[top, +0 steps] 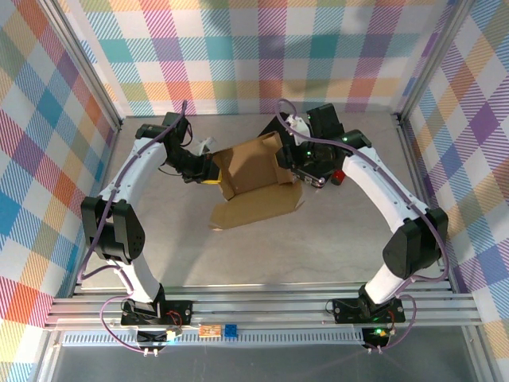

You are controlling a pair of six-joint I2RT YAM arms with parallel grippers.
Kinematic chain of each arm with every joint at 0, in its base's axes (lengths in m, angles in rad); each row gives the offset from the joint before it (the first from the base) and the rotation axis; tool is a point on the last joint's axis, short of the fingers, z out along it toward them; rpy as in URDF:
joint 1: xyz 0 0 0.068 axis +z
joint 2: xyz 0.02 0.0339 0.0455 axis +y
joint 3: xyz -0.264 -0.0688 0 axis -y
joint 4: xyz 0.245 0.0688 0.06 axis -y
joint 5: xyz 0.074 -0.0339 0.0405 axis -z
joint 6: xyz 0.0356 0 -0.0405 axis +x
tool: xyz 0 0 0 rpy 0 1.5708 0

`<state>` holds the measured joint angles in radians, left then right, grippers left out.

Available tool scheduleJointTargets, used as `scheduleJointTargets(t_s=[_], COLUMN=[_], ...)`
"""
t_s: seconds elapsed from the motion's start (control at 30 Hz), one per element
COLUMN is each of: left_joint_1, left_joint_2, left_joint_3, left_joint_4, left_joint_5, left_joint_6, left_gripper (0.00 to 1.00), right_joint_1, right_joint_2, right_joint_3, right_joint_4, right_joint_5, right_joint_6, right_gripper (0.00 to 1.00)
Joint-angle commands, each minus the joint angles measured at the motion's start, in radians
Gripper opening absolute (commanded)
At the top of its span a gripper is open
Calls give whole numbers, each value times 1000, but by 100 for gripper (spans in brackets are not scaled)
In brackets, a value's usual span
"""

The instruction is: Fold the paper box

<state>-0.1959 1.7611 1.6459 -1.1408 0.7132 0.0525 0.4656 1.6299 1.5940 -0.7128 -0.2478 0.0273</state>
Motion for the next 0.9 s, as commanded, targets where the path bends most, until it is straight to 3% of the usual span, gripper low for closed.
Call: scheduleJointTargets(t_s=[0.0,0.73,0.87], left_joint_1=[-23,-77,-88], left_joint_2=[-50,-61,-56], left_joint_3=[13,8,16], left_joint_4=[95,176,159], left_joint_5=[106,77,46], left_joint_6=[-31,-146,-168], left_gripper=[0,0,0], right_joint_1=[38,154,165], right_joint_2=[37,195,227], right_joint_3=[23,172,219], right_joint_4=[-48,-167,-212], right_joint_5=[105,562,620], right_joint_6=[-8,53,65], right_gripper=[31,0,0])
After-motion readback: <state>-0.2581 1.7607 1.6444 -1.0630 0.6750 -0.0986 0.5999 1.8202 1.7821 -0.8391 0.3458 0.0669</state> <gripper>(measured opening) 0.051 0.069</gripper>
